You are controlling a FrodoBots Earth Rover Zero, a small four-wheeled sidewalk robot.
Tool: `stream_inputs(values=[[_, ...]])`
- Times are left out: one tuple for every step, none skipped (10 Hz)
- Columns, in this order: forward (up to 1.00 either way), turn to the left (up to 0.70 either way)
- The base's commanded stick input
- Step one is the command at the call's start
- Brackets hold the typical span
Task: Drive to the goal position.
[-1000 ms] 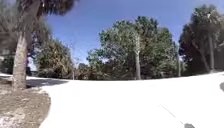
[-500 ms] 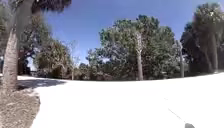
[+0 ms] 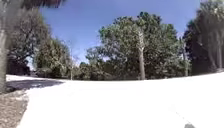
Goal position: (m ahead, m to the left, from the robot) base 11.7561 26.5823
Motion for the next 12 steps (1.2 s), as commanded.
stream_inputs(values=[[0.70,0.35],[0.70,0.35],[0.70,0.00],[0.70,0.00],[0.70,0.00],[0.70,0.00],[0.70,0.00],[0.70,0.00],[0.70,0.06],[0.70,0.23],[0.70,0.30],[0.70,0.35]])
